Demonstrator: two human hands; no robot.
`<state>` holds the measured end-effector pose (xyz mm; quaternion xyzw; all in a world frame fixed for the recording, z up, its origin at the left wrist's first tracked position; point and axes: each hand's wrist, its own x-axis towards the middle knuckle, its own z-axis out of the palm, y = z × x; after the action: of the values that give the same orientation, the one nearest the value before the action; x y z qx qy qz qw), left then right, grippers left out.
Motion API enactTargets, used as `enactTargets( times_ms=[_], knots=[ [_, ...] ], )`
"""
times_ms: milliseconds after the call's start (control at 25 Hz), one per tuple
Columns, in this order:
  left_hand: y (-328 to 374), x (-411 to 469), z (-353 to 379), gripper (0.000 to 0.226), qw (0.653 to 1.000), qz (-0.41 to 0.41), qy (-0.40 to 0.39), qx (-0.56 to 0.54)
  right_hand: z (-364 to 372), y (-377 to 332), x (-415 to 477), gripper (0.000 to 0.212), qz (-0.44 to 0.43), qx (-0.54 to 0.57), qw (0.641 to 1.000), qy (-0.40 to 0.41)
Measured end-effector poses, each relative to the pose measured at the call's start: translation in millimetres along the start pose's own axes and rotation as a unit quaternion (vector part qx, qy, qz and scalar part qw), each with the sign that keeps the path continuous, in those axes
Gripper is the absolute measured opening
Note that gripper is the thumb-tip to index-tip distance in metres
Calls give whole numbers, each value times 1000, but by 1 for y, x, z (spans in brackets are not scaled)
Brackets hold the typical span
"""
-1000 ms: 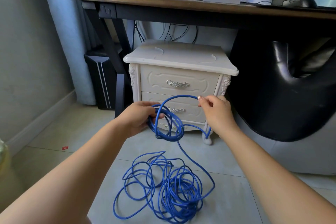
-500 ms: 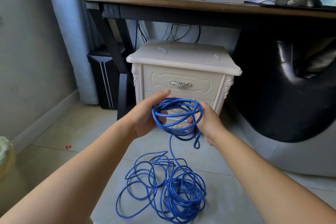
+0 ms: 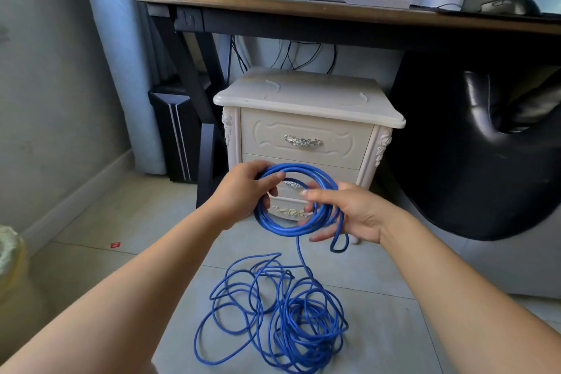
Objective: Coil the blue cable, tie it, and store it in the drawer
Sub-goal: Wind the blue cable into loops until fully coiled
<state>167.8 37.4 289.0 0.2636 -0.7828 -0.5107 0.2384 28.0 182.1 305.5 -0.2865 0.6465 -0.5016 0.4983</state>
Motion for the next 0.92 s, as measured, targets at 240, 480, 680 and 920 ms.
enactTargets(
  times_ms=[240,480,680,920],
  knots=[
    [8,-9,3,20,960,-144,-137,-195,3,10,12,18,-129,-182,959,177],
    [13,-9,7,27,960,-142,-114,-213,10,5,7,15,-200,-317,901,218],
    [10,-4,6,33,960,-128,-83,-234,11,5,6,18,-106,65,991,54],
    [17,-8,8,27,931,-103,-150,-317,11,4,8,27,-109,188,973,77]
  ],
)
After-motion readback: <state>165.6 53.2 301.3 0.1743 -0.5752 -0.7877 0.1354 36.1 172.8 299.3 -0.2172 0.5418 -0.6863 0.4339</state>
